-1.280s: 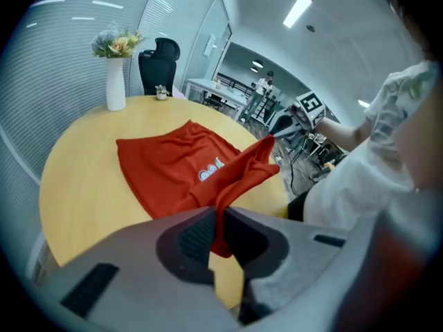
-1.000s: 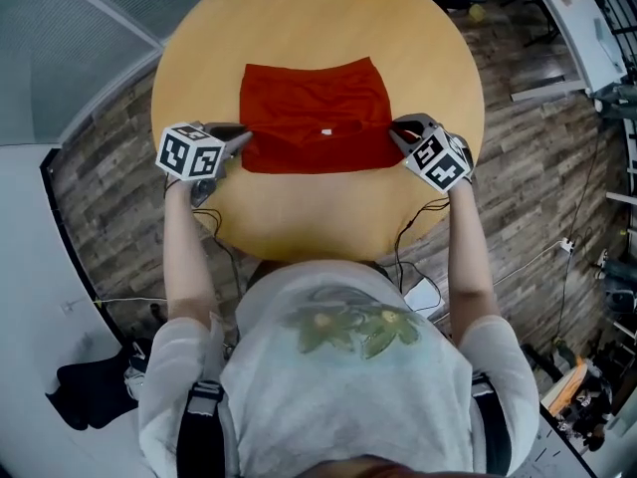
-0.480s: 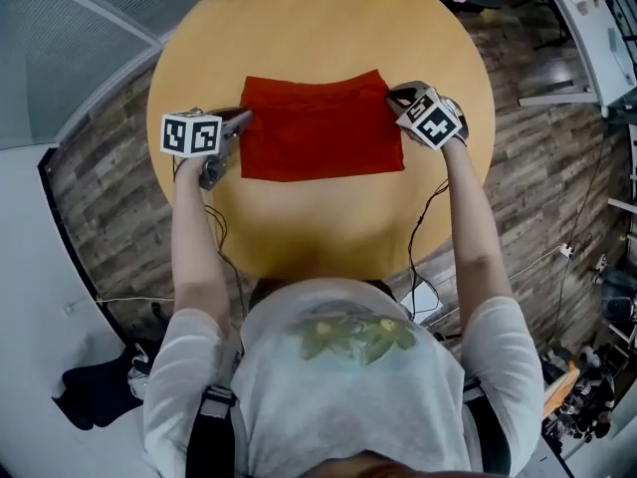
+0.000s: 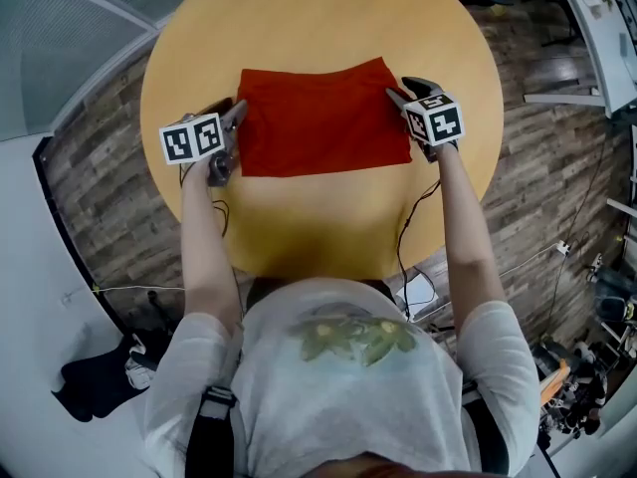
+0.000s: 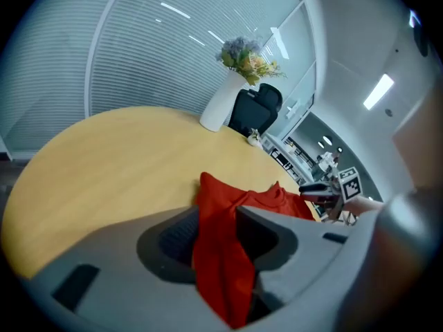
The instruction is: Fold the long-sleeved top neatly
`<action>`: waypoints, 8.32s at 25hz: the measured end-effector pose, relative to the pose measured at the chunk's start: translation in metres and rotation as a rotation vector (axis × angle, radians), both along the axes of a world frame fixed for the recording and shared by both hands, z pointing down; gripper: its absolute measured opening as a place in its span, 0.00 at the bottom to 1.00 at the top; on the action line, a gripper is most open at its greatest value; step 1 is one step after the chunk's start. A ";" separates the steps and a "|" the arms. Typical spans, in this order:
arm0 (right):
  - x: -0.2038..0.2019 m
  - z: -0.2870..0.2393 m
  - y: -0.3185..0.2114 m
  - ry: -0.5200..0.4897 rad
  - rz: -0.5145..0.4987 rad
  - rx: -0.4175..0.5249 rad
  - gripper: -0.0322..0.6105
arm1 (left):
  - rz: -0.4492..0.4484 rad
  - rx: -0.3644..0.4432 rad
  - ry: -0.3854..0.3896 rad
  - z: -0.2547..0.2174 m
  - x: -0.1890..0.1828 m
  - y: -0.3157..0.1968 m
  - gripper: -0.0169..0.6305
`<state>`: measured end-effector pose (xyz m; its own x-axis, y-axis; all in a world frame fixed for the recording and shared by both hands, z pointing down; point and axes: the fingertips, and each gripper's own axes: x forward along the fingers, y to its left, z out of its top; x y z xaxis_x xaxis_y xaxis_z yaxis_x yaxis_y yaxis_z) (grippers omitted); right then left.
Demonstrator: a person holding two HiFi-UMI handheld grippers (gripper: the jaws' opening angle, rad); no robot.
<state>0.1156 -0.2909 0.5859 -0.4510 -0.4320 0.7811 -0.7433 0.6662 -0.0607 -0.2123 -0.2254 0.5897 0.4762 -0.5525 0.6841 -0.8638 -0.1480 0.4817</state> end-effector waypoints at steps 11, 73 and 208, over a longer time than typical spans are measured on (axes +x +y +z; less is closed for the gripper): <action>0.046 0.009 0.031 -0.269 0.417 -0.136 0.32 | -0.211 0.034 0.227 -0.020 -0.006 0.019 0.29; -0.016 0.056 0.140 0.025 0.270 -0.007 0.15 | 0.393 0.046 -0.224 0.051 0.125 0.089 0.18; -0.178 -0.015 0.313 -0.209 0.296 -0.175 0.42 | 0.163 -0.079 0.085 0.003 -0.007 0.228 0.22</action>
<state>-0.0624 0.0225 0.5704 -0.4835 -0.4356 0.7592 -0.8614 0.3909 -0.3242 -0.2189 0.0024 0.5924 0.6126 -0.4101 0.6757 -0.7874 -0.2414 0.5672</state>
